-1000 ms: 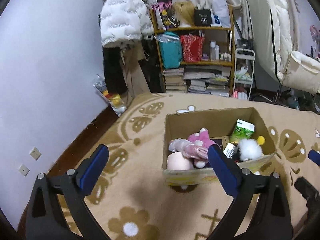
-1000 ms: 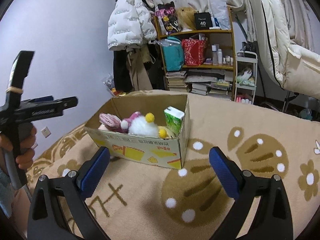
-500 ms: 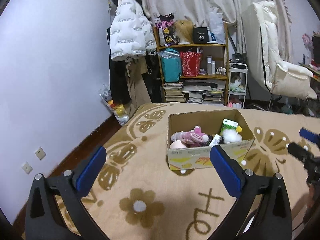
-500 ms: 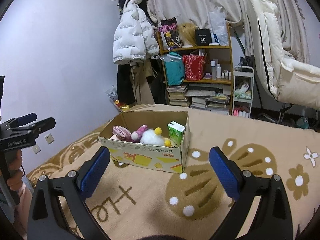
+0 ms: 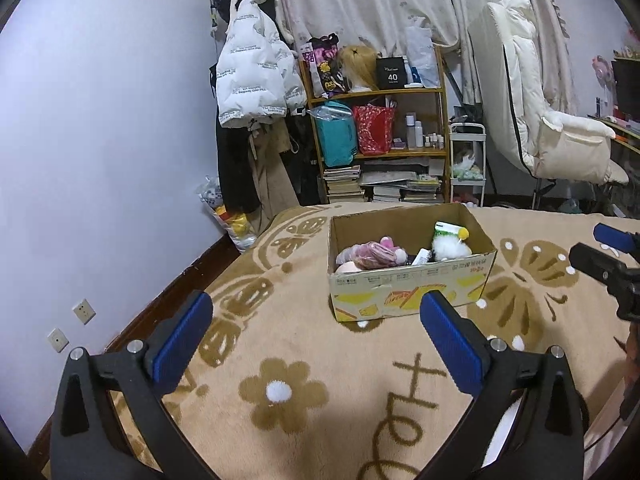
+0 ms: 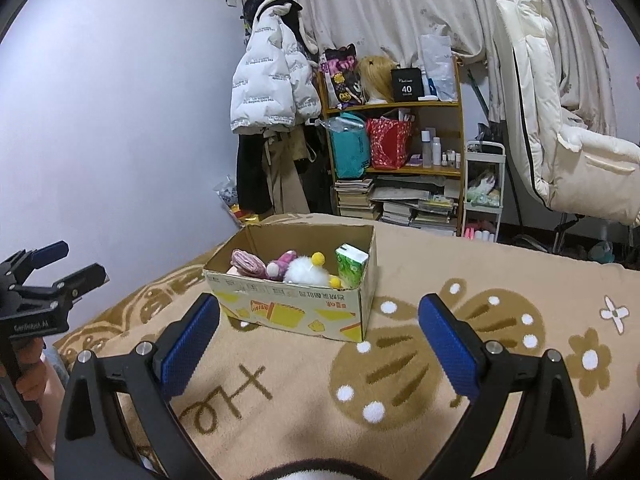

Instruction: Organize soft objects

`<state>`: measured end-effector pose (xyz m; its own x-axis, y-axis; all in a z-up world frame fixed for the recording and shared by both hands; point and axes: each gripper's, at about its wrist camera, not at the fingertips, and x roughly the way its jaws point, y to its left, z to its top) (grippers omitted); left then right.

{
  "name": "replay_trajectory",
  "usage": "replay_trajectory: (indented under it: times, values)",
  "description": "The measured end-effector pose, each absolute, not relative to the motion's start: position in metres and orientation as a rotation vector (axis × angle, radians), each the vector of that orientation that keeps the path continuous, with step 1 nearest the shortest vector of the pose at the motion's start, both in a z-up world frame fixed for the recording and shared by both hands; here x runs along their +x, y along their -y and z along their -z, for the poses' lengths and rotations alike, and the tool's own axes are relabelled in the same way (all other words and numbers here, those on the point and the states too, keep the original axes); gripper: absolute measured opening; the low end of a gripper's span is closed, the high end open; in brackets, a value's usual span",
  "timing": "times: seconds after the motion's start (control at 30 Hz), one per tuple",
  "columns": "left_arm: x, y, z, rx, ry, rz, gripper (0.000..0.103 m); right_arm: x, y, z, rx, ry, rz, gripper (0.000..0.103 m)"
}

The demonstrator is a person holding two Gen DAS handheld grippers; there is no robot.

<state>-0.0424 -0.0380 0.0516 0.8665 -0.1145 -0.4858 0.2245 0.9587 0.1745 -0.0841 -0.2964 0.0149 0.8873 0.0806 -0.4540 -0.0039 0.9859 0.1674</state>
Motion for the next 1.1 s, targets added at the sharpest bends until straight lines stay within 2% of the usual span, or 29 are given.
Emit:
replay_trajectory:
  times: [1.1]
  values:
    - [-0.038, 0.041, -0.036, 0.224, -0.517, 0.179, 0.103, -0.076, 0.296, -0.011, 0.157, -0.506, -0.042, 0.103]
